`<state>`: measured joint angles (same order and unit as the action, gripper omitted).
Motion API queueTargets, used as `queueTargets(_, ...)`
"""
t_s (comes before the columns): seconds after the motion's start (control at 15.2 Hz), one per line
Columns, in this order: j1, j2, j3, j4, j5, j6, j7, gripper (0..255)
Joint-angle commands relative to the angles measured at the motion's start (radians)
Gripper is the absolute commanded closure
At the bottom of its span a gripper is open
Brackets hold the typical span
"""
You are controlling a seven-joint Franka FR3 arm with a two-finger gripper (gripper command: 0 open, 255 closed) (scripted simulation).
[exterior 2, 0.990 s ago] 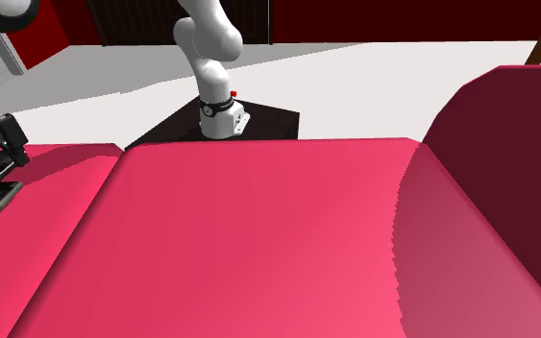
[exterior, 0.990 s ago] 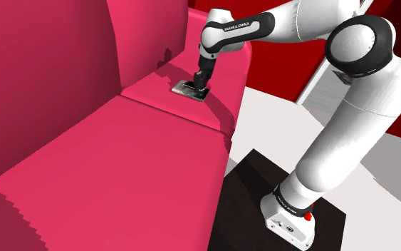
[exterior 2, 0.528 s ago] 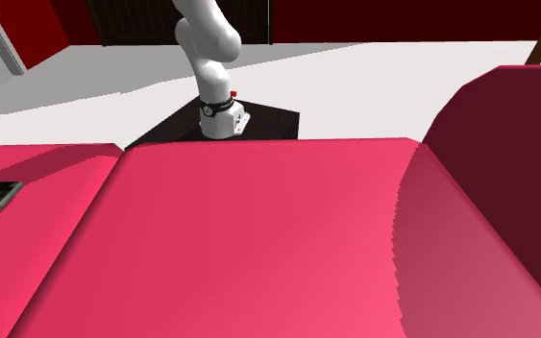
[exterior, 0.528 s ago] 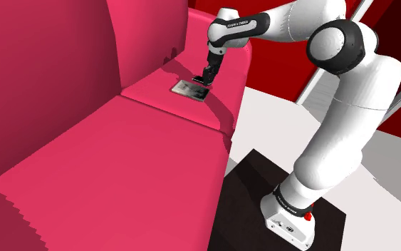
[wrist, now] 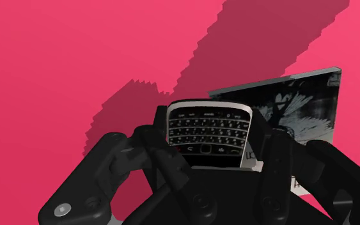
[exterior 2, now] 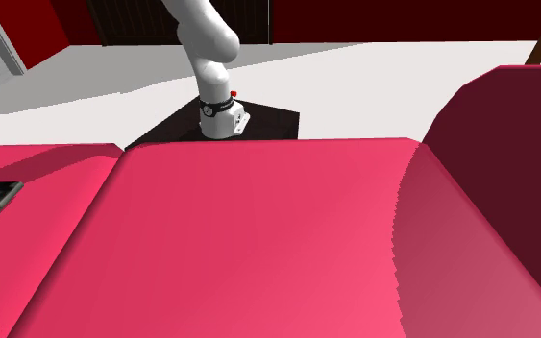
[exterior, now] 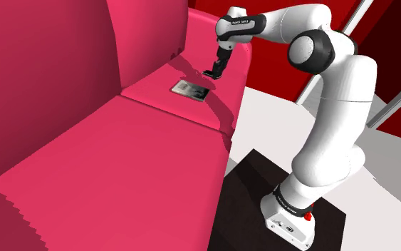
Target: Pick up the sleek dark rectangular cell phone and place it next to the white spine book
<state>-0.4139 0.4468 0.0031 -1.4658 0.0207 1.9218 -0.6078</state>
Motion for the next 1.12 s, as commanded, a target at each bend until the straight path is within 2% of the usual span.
queueTargets(0.0, -0.022, 0.065, -0.008, 0.093, 0.004, -0.029, -0.030, 255)
queueTargets(0.26, -0.069, 0.206, -0.019, 0.323, 0.011, -0.119, -0.086, 255)
queueTargets(1.06, -0.069, 0.231, -0.018, 0.202, 0.013, 0.027, -0.089, 255)
